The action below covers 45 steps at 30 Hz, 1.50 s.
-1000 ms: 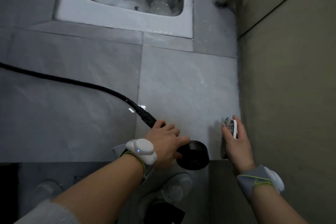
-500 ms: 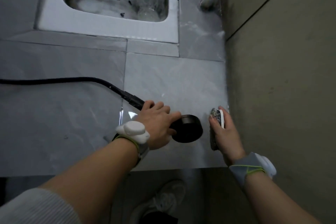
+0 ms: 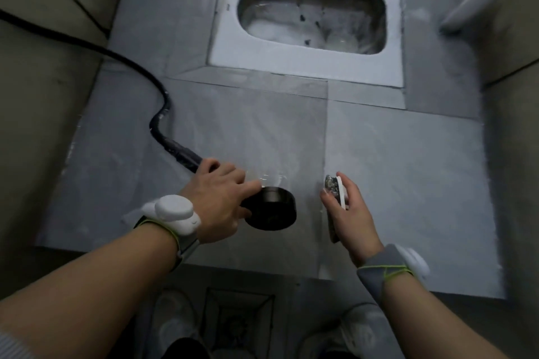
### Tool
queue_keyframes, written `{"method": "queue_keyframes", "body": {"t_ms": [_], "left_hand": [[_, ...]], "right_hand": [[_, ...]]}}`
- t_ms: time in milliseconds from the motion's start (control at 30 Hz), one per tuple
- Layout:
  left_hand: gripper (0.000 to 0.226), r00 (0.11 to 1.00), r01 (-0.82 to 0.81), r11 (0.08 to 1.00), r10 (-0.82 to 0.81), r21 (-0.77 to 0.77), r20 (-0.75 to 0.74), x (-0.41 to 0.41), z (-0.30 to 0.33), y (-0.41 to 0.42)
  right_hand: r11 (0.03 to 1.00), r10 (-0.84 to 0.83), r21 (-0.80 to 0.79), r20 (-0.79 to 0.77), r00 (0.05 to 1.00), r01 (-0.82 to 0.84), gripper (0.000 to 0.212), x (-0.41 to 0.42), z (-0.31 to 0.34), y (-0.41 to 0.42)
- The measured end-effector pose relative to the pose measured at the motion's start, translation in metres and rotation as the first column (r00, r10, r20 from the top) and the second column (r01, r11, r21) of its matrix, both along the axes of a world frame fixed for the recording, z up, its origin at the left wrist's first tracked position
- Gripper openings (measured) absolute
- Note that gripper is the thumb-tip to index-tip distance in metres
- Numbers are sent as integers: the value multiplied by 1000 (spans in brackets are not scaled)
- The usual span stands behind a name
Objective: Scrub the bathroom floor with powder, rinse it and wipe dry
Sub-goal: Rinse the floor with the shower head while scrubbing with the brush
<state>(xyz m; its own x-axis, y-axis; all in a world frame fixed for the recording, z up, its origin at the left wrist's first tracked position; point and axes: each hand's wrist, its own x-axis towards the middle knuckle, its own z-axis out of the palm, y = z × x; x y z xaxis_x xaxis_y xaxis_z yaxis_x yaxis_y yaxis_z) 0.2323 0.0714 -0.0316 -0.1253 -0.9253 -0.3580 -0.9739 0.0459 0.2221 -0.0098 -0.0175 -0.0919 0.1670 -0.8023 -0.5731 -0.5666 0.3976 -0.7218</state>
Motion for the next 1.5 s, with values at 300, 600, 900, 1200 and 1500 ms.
{"method": "queue_keyframes", "body": {"t_ms": [300, 600, 900, 1200, 1500], "left_hand": [[33, 919, 324, 932, -351, 159, 181, 102, 7, 43], [34, 873, 346, 848, -447, 401, 193, 187, 34, 105], [10, 828, 277, 868, -433, 412, 355, 242, 14, 159], [41, 824, 274, 957, -285, 95, 490, 267, 26, 141], [28, 824, 234, 972, -196, -3, 532, 276, 26, 80]], "right_hand": [[999, 15, 39, -32, 999, -13, 45, 75, -8, 34], [956, 292, -11, -71, 954, -294, 50, 162, -26, 83], [777, 568, -150, -251, 784, -611, 56, 219, -41, 117], [671, 655, -198, -293, 696, -714, 61, 232, -38, 126], [646, 639, -173, -411, 650, -744, 67, 227, -35, 81]]}}
